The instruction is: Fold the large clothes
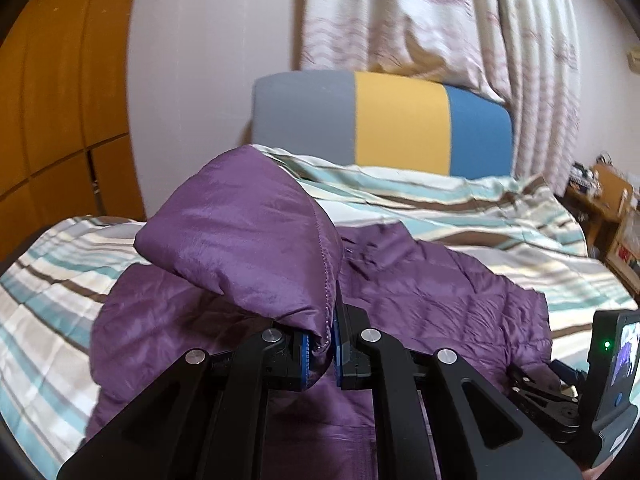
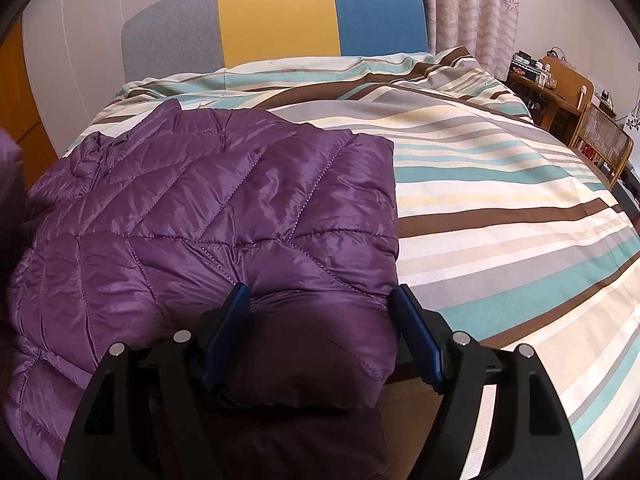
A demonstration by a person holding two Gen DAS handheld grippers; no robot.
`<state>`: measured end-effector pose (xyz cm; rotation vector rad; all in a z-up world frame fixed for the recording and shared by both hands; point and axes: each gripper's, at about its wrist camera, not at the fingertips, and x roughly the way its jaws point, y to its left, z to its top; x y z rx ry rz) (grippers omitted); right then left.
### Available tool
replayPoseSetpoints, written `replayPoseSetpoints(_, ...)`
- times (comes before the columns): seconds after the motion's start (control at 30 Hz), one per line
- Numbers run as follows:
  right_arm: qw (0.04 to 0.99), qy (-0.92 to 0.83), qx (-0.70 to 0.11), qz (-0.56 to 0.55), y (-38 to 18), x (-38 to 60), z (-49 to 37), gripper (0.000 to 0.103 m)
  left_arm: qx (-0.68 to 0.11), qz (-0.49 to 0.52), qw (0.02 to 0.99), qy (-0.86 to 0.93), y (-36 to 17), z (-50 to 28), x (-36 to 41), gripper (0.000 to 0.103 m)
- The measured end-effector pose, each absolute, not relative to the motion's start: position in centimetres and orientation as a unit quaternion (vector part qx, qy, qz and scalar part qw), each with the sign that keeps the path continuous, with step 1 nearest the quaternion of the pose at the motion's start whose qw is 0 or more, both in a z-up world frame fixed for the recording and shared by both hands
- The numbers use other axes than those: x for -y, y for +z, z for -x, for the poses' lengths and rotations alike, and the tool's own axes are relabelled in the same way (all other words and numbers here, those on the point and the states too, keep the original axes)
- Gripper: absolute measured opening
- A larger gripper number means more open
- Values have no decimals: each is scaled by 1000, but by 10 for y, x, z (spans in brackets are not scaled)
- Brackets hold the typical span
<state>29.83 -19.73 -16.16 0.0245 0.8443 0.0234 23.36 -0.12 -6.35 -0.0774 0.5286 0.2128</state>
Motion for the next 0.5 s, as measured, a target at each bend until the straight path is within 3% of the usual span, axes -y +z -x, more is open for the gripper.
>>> replayPoseSetpoints(0.4,912,12,-410,-12,-162,198,-298,74,-333,-12,942,53,-109,-260,38,8)
replayPoseSetpoints(0.47,912,12,-410,-12,-162,198,-298,74,-344,-15,938,33,-114,-262,43,13)
replayPoseSetpoints(0.5,912,12,-410,-12,-161,198,-298,74,-351,-14,936,21,-116,-264,45,20)
